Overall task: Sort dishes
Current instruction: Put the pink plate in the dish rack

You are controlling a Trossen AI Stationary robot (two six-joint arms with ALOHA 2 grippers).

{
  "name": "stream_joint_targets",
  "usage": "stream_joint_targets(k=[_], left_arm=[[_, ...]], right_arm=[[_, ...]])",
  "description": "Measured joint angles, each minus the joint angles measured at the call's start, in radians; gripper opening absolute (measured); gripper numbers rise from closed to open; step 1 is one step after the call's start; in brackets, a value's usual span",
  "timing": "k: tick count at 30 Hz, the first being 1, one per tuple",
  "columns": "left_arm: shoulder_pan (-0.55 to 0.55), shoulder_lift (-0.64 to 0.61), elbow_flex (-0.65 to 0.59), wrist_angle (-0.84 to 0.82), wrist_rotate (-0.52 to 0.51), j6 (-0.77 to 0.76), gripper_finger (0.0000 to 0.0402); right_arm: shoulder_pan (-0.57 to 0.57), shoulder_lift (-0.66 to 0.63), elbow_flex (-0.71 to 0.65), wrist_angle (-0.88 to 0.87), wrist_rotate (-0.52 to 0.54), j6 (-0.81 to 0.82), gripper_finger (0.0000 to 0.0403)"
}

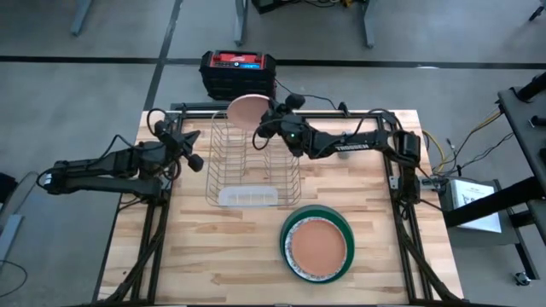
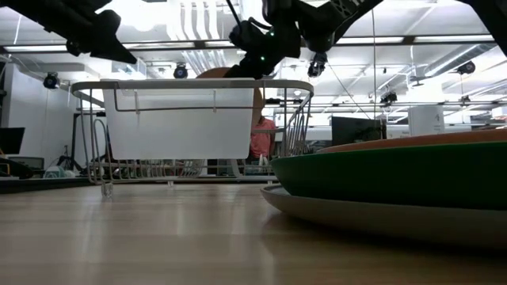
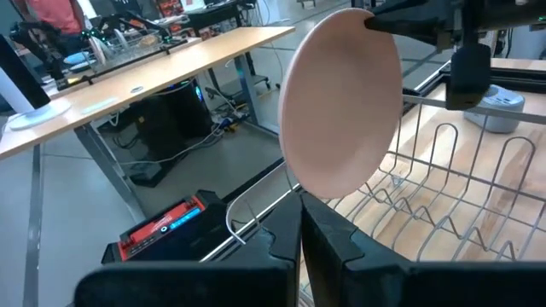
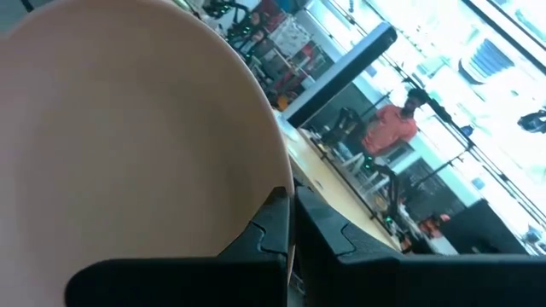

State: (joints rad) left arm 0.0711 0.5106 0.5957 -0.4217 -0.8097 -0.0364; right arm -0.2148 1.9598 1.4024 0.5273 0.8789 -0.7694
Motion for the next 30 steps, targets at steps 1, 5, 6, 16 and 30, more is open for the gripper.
stream_joint_targets(k=[1,5,6,16,30], left_arm=[[0.0,0.0,0.0,0.0,0.0,0.0,0.0],[0.0,0.0,0.0,0.0,0.002,-0.003,0.0],[0.0,0.0,0.0,0.0,0.007,-0.003,0.0],[0.0,0.0,-0.001,0.001,0.008,-0.003,0.0],[0.0,0.001,-0.001,0.001,0.008,-0.003,0.0]], right_arm=[[-0.003,0.0,-0.002,0.0,-0.013,0.0,0.0],[-0.013,0.001,-0.006,0.0,-0.043,-0.022,0.0],[-0.014,0.001,-0.006,0.002,-0.045,-0.04,0.0],[-0.026,0.006,-0.013,0.009,-0.096,-0.143,0.0],[-0.028,0.006,-0.024,-0.001,-0.129,-0.168,0.0]])
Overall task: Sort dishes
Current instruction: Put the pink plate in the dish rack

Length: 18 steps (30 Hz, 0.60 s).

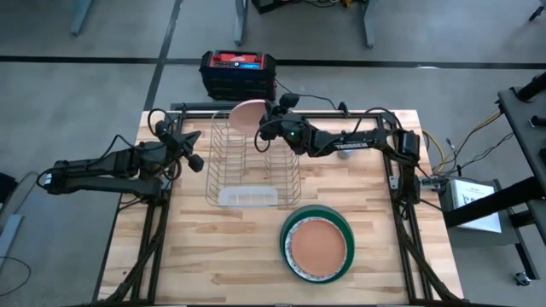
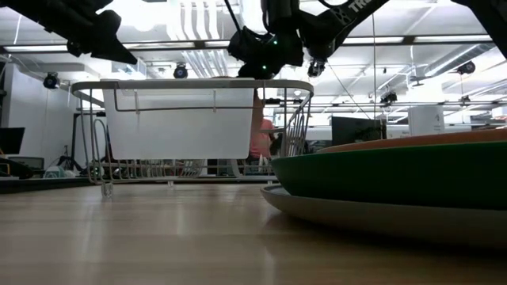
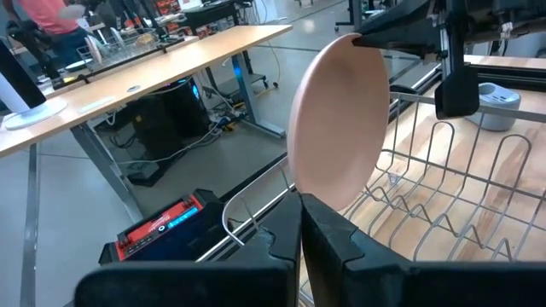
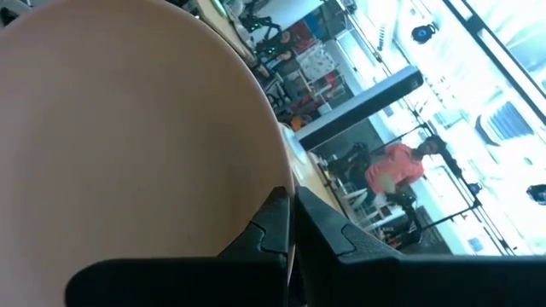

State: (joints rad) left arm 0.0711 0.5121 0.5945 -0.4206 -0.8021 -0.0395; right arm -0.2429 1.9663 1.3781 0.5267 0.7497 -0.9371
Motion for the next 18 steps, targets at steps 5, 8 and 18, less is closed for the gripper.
stream_joint_targets(k=[5,8,18], left_arm=[[0.0,0.002,0.0,0.0,0.0,0.0,0.0],[0.0,0.002,0.0,0.0,0.0,0.0,0.0],[0.0,0.002,0.0,0.0,0.0,0.0,0.0]], right_arm=[[0.0,0.009,0.0,0.011,0.001,-0.016,0.0],[0.0,0.01,0.0,0.057,0.004,-0.036,0.0],[-0.008,0.041,0.001,0.141,-0.013,-0.111,0.0]])
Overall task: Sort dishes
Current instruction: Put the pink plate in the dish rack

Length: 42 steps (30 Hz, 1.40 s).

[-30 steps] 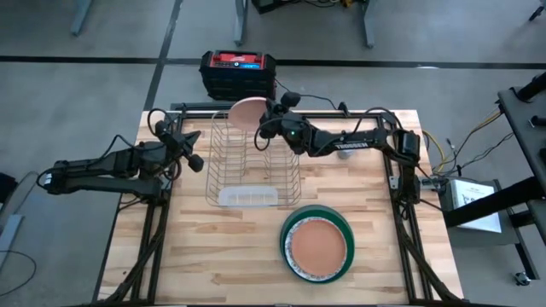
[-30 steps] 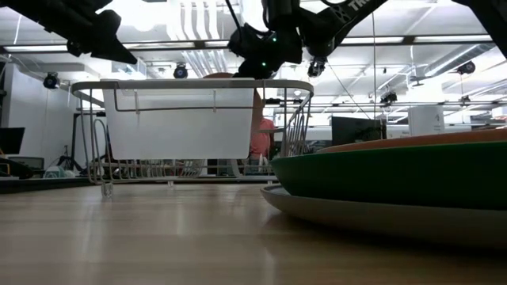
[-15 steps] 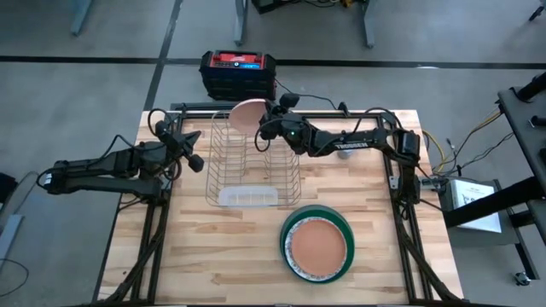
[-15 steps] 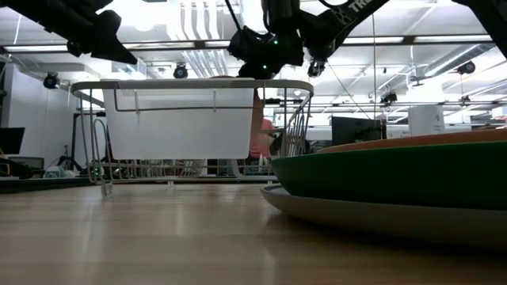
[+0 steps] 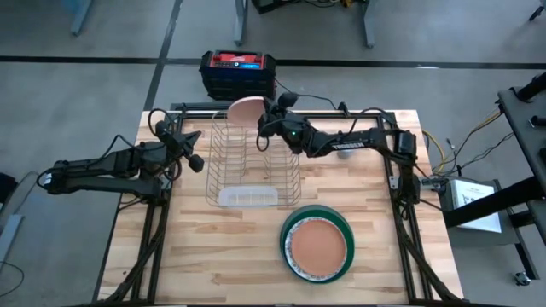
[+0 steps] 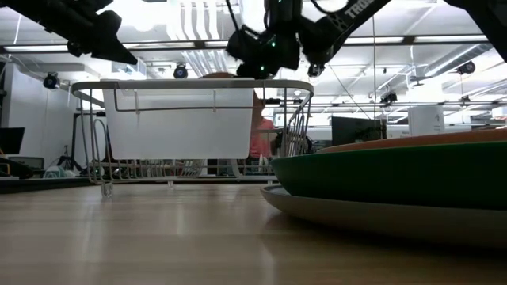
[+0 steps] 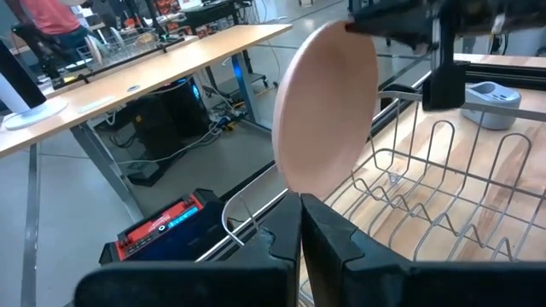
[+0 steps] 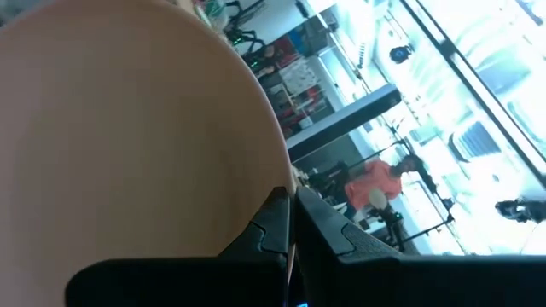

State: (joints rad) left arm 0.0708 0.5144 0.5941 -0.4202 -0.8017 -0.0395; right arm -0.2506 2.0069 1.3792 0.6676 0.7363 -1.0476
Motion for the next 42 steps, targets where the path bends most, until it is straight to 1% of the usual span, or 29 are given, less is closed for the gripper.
stream_joint_targets(k=[3,10,16,21,28,32,37,42], left_arm=[[0.0,0.001,0.0,0.0,0.0,0.0,0.0],[0.0,0.001,0.0,0.0,0.0,0.0,0.0],[0.0,0.001,0.0,0.0,0.0,0.0,0.0],[0.0,0.001,0.0,0.0,0.0,0.0,0.0],[0.0,0.002,0.0,0.0,0.0,0.0,0.0],[0.0,0.012,0.0,0.0,0.0,0.0,0.0],[0.0,0.021,0.0,0.0,0.0,0.001,0.0],[0.0,0.023,0.0,0.0,0.0,0.003,0.0]], right_arm=[[0.001,0.028,0.0,0.012,-0.001,-0.029,0.0],[0.001,0.057,0.0,0.018,0.001,-0.024,0.0],[0.005,0.062,0.0,-0.018,0.014,0.003,0.0006],[0.009,0.062,0.0,-0.042,0.037,0.042,0.0034],[0.017,0.042,0.0,-0.043,0.081,0.097,0.0088],[0.024,0.032,0.007,-0.043,0.103,0.102,0.0116],[0.036,0.031,0.046,-0.044,0.106,0.09,0.0139],[0.049,0.029,0.099,-0.119,0.099,0.083,0.0153]])
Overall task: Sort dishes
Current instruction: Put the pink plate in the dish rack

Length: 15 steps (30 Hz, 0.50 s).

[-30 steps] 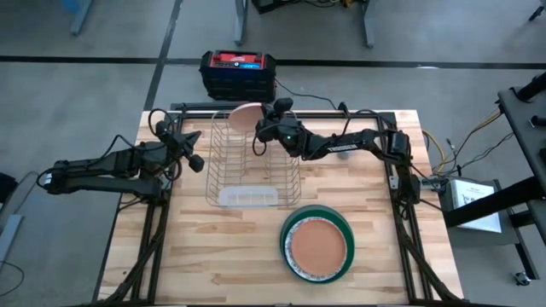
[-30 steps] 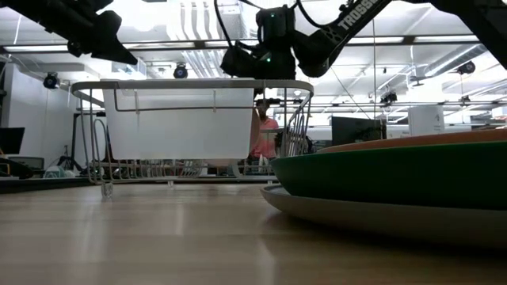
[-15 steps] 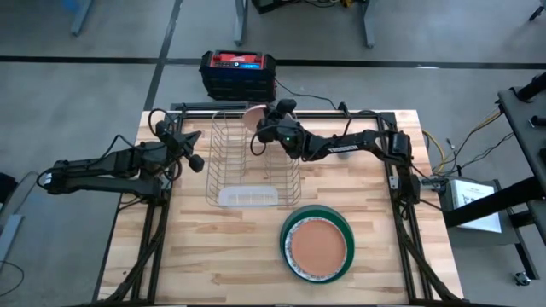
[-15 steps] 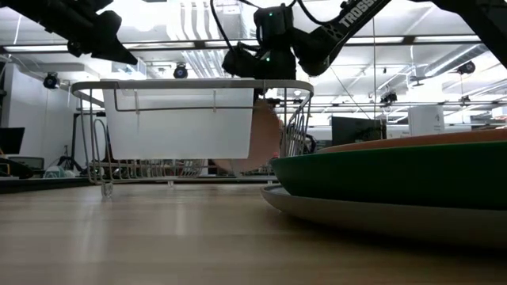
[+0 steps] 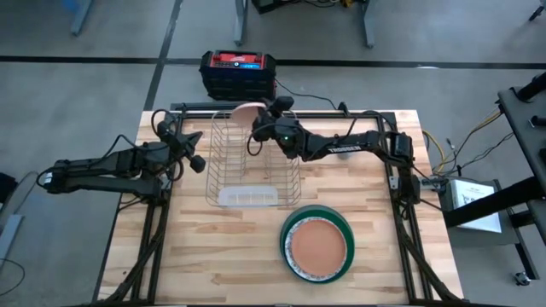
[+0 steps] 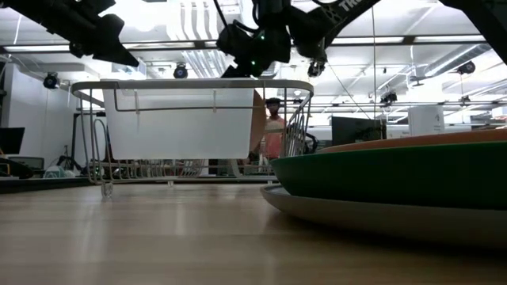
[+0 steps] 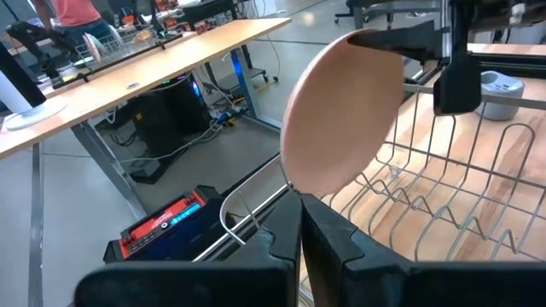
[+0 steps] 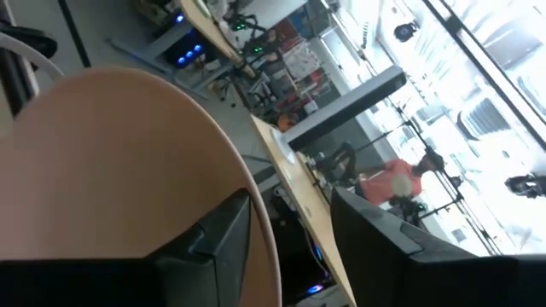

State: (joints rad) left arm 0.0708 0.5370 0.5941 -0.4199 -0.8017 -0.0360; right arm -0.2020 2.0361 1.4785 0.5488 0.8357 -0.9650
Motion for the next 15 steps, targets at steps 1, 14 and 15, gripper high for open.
stream_joint_targets(k=[1,14,15], left_arm=[[0.0,0.0,0.0,0.0,0.0,0.0,0.0],[0.0,0.0,0.0,0.0,0.0,0.0,0.0],[0.0,0.0,0.0,0.0,0.0,0.0,0.0]], right_arm=[[0.0,0.0,0.008,-0.018,-0.005,0.008,0.0155],[-0.022,0.0,0.04,-0.207,-0.034,0.183,0.0176],[-0.024,0.0,0.044,-0.222,-0.035,0.197,0.0181]])
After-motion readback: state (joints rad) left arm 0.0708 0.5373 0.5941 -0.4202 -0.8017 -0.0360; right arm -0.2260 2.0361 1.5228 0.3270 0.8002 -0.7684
